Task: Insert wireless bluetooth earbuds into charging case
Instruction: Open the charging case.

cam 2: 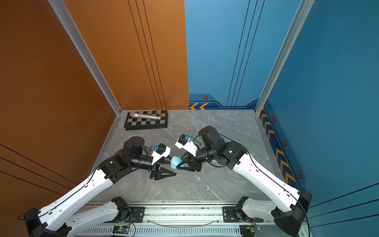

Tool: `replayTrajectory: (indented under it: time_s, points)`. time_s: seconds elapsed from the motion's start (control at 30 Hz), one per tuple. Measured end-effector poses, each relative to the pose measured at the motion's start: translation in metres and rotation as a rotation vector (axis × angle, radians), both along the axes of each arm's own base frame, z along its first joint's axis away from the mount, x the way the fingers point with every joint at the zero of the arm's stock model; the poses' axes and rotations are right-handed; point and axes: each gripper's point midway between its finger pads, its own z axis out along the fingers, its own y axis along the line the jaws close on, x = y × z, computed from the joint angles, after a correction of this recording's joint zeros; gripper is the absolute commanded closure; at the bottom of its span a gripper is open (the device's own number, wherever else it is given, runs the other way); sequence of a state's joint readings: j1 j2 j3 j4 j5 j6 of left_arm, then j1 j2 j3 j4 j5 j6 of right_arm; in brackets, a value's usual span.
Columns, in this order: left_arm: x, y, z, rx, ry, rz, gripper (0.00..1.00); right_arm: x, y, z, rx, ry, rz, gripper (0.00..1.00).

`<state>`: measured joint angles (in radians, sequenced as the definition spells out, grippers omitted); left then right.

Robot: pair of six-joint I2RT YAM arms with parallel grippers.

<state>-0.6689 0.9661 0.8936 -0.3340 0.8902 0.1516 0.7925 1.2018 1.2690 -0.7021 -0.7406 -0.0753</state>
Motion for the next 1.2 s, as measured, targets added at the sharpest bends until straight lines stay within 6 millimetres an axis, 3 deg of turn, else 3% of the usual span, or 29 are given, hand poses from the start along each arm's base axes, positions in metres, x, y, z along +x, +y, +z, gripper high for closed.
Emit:
replayTrajectory:
  time_s: [0.57,0.93,1.2]
  points:
    - [0.005,-0.002,0.011,-0.014,-0.017,0.004,0.49,-0.008,-0.001,-0.008,-0.034,0.0,0.03,0.9]
    - [0.005,-0.002,0.011,-0.013,-0.013,0.004,0.38,-0.009,-0.002,-0.009,-0.04,-0.001,0.03,0.9]
    - [0.006,-0.002,0.011,-0.013,-0.012,0.007,0.37,-0.008,-0.002,-0.008,-0.038,-0.003,0.029,0.91]
